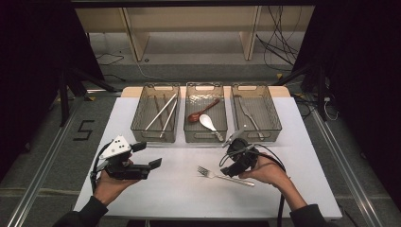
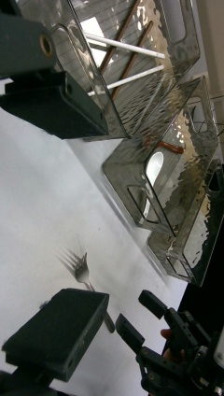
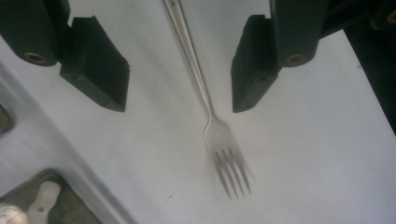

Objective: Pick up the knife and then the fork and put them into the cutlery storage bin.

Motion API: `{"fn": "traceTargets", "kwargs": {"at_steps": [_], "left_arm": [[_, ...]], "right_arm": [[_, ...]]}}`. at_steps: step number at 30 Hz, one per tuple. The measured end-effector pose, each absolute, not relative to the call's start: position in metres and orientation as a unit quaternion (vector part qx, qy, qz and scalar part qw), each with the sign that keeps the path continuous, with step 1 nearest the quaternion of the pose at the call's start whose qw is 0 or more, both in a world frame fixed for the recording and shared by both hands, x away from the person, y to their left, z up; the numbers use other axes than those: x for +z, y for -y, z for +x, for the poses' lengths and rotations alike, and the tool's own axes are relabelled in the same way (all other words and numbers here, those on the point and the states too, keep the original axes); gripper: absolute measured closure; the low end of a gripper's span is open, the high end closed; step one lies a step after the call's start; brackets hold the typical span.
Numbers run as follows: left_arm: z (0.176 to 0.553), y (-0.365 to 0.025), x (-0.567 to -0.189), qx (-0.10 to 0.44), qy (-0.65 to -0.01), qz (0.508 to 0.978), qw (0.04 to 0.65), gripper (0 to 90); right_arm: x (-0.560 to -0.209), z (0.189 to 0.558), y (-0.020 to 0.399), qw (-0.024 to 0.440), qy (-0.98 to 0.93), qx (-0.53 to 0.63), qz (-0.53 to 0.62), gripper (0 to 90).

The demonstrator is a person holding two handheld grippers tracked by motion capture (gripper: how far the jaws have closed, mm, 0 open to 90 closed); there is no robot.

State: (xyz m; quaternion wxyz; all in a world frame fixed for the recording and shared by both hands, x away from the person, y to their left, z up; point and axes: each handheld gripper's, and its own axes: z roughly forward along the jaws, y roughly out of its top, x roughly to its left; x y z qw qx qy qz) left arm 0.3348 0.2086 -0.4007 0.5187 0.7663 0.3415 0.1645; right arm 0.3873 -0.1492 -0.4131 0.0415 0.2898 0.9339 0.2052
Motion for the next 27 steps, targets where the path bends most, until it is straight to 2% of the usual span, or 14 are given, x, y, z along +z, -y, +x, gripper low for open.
{"fn": "traceTargets", "kwargs": {"at_steps": [27], "left_arm": [[0.335,-0.208,-0.401,0.165,-0.341,0.767,0.518,15.8]], "right_arm": [[-0.449,0.387,0.134,0.019,-0.961,0.112,0.253,69.2]]}}
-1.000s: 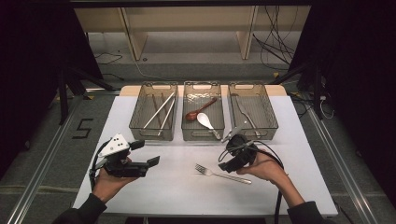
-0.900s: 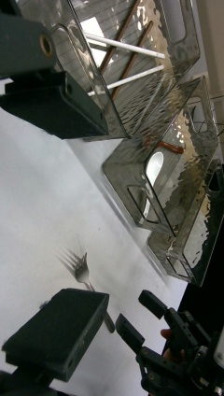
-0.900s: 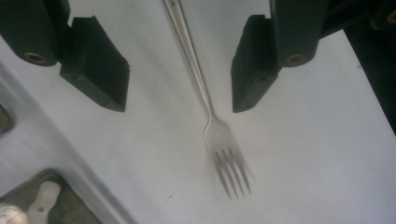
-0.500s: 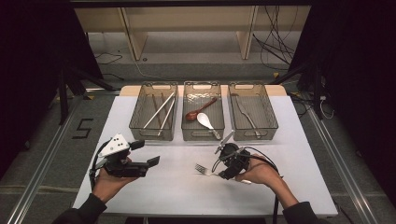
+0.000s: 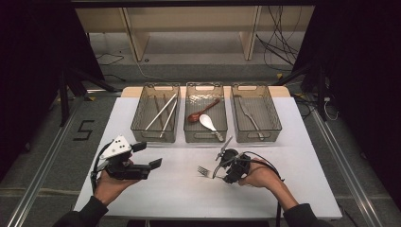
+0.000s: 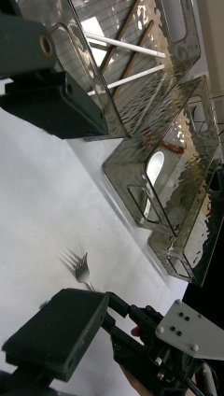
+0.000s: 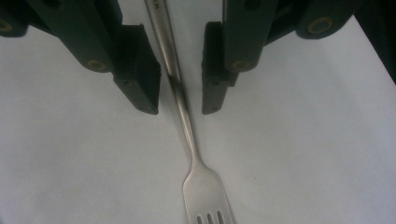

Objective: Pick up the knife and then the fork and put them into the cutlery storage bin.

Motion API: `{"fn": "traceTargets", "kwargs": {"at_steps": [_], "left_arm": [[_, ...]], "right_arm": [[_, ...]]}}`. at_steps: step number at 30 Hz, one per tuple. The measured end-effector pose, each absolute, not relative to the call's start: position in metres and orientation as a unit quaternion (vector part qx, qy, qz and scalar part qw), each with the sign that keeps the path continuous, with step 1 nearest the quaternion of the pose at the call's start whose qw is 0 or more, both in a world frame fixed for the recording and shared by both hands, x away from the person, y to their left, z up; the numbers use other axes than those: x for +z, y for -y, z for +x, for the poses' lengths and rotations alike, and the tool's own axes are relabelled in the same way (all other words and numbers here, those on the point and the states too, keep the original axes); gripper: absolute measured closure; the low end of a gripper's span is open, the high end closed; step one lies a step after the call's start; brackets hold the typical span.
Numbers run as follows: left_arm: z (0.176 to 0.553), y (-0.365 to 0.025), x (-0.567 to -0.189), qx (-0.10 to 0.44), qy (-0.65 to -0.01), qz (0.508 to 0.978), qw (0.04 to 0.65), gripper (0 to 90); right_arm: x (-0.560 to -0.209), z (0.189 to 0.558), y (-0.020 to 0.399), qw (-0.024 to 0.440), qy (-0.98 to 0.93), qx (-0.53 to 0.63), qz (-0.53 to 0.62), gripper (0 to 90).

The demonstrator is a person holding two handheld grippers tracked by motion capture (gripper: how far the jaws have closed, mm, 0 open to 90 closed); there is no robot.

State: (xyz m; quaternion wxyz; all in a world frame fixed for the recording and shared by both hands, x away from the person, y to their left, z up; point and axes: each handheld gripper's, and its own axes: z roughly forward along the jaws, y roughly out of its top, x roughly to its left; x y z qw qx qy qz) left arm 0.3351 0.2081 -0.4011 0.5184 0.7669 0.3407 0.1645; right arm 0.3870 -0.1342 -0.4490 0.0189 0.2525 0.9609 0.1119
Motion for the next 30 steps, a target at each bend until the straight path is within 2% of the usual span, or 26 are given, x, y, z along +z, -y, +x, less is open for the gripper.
{"fn": "traceTargets", "kwargs": {"at_steps": [13,30], "left_arm": [[0.3353,-0.2083,-0.4014,0.165,-0.340,0.769,0.516,15.8],[0.3353,-0.2072,-0.4018,0.164,-0.340,0.770,0.515,15.8]], "right_arm": [[-0.4544,0.3863,0.1311,0.030,-0.966,0.092,0.240,76.8],[-0.4562,0.3822,0.1257,0.044,-0.972,0.078,0.218,81.3]]}}
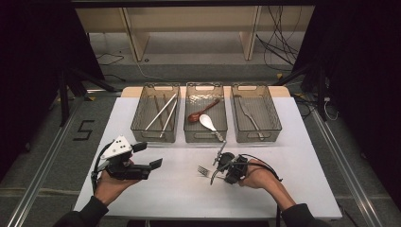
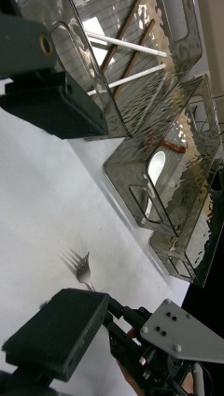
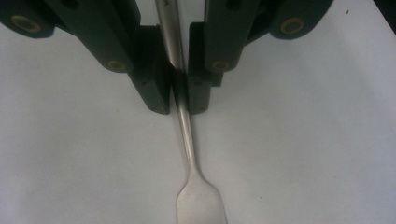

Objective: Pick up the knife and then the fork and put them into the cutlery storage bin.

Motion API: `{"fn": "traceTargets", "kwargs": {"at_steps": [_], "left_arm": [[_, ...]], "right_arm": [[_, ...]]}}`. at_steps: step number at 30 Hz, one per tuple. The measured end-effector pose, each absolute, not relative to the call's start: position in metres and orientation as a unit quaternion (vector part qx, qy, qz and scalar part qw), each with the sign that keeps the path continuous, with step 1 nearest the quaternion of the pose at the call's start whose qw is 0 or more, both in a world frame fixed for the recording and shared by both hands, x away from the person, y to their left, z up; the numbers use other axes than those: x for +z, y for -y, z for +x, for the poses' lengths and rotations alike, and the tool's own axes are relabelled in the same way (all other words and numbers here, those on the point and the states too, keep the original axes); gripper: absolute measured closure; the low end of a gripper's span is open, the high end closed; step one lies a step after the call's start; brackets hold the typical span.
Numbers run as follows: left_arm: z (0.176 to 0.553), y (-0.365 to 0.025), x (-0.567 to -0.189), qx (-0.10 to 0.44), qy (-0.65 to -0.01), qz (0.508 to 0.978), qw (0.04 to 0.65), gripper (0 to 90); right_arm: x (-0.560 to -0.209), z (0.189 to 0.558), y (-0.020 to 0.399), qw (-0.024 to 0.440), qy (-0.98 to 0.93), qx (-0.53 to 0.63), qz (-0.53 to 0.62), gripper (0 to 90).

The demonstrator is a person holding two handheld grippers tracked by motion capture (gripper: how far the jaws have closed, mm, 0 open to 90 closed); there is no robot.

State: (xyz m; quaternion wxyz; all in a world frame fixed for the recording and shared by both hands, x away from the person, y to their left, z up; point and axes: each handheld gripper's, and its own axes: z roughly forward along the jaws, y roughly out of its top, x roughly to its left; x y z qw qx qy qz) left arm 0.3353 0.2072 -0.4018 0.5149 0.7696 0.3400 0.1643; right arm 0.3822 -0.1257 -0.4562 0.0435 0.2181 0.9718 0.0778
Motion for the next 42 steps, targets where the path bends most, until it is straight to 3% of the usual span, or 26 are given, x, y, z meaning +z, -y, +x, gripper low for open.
{"fn": "traceTargets", "kwargs": {"at_steps": [19,42], "left_arm": [[0.335,-0.208,-0.401,0.167,-0.338,0.770,0.515,15.8],[0.335,-0.208,-0.401,0.167,-0.338,0.768,0.517,15.8]], "right_arm": [[-0.452,0.383,0.127,0.040,-0.972,0.086,0.217,84.6],[-0.417,0.391,0.154,0.072,-0.948,0.164,0.262,84.6]]}}
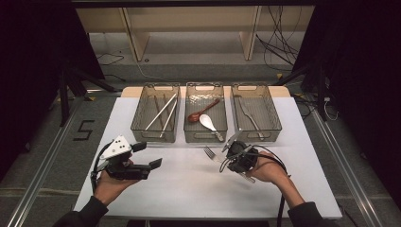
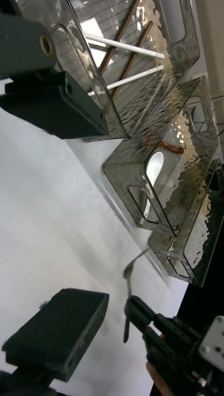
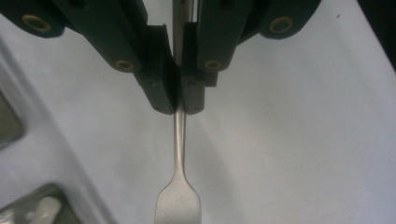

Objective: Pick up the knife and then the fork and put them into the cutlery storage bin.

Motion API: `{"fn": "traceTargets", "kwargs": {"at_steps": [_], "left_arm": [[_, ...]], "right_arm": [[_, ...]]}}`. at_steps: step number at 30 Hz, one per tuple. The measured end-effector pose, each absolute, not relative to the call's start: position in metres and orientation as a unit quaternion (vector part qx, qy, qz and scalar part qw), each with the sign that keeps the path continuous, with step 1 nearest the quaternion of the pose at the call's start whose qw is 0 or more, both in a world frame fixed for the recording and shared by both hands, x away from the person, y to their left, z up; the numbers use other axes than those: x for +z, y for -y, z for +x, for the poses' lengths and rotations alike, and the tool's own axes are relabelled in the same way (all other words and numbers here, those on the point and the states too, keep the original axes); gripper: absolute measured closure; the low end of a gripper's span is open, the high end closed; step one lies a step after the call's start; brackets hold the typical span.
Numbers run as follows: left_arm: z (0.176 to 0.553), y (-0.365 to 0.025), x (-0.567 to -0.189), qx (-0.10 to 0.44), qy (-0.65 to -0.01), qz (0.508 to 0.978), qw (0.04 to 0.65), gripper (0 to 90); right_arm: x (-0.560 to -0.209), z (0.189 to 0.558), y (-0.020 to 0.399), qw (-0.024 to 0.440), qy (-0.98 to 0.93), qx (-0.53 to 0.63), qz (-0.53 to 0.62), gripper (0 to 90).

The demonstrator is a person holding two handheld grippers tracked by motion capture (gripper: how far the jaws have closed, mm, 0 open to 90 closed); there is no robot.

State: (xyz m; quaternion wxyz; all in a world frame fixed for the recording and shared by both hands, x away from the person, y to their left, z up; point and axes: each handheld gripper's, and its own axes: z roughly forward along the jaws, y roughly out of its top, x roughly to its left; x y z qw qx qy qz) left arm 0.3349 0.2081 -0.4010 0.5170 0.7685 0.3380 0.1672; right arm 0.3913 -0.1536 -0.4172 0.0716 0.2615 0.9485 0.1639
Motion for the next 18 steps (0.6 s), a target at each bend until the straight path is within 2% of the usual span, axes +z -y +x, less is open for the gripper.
{"fn": "traceTargets", "kwargs": {"at_steps": [18], "left_arm": [[0.335,-0.208,-0.401,0.167,-0.341,0.766,0.518,15.8]], "right_arm": [[-0.393,0.401,0.183,0.101,-0.920,0.225,0.304,84.6]]}}
